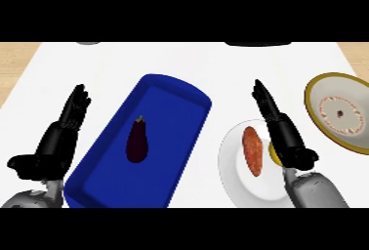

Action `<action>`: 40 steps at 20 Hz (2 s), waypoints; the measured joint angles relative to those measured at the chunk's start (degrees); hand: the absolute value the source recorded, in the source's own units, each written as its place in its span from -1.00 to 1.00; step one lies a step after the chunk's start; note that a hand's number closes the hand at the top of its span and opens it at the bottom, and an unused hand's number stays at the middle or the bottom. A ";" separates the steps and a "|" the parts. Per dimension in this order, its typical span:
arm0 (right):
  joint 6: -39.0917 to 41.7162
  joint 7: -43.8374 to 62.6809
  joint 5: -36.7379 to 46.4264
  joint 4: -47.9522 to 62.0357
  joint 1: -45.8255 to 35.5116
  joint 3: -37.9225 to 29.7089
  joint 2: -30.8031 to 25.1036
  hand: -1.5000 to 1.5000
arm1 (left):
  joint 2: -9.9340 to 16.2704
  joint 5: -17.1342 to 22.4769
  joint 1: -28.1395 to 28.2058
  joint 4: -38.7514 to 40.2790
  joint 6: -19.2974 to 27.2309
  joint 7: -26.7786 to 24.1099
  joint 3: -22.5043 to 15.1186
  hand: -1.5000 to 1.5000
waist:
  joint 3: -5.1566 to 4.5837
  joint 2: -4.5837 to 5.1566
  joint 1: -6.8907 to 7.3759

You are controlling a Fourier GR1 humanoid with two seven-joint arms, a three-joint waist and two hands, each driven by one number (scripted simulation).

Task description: Pick the lemon from the plate and place it in the bowl

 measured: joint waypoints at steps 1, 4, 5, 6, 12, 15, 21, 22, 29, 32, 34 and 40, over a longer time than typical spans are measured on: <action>-0.13 0.14 -0.07 -0.43 0.50 -0.79 -0.35 1.00 | -0.07 -0.28 -0.48 0.10 -0.38 0.35 -0.22 0.00 | -0.28 0.00 -0.05; -3.27 1.80 0.36 -3.81 3.40 -3.81 -1.81 1.00 | -0.13 -0.05 -1.02 0.87 -2.86 0.30 -1.57 0.00 | -0.88 -0.07 -0.84; -4.75 2.46 0.51 -4.29 3.98 -5.45 -2.37 1.00 | -0.25 0.17 -1.32 1.06 -3.82 0.47 -2.28 0.00 | -0.99 -0.07 -1.13; -6.20 2.72 0.60 -4.83 5.03 -7.21 -3.03 1.00 | -0.30 0.56 -1.25 0.99 -5.03 0.50 -3.10 0.00 | -1.08 -0.11 -1.49; -14.19 3.10 8.48 1.35 9.93 -10.56 -5.33 -1.00 | -2.83 2.19 -2.45 2.11 -9.44 2.38 -6.72 0.00 | -1.43 0.14 -1.23; -15.03 4.76 12.38 1.83 9.90 -10.26 -6.52 -1.00 | -3.37 2.47 -2.39 2.17 -11.52 2.91 -6.88 0.00 | -1.39 0.10 -0.53; -9.69 16.44 22.13 2.57 6.07 -6.53 -15.37 -1.00 | -4.88 1.84 -3.94 4.08 -12.41 2.84 -7.67 0.00 | -1.50 0.08 0.22; -8.05 19.19 23.69 2.64 5.36 -5.72 -17.03 -1.00 | -4.86 1.99 -4.05 4.15 -12.58 2.90 -7.47 0.00 | -1.53 0.07 0.36; 14.04 39.48 23.87 -0.47 0.08 1.19 -25.41 -1.00 | -5.12 2.06 -4.81 5.32 -13.60 3.17 -7.67 0.00 | -1.75 0.02 1.04; 23.71 49.03 19.42 -2.25 -3.71 2.61 -25.46 -1.00 | -5.56 1.95 -5.05 5.38 -13.70 3.17 -7.81 0.00 | -1.69 0.02 1.22; 28.86 55.91 16.09 -3.66 -6.52 2.95 -24.46 -1.00 | -5.67 1.72 -5.15 5.35 -13.67 3.40 -7.72 0.00 | -1.62 0.00 1.13; 34.17 66.09 8.83 -3.81 -12.44 3.01 -20.61 -1.00 | -5.43 1.50 -4.78 5.94 -14.79 2.20 -6.06 0.00 | -1.49 0.01 0.75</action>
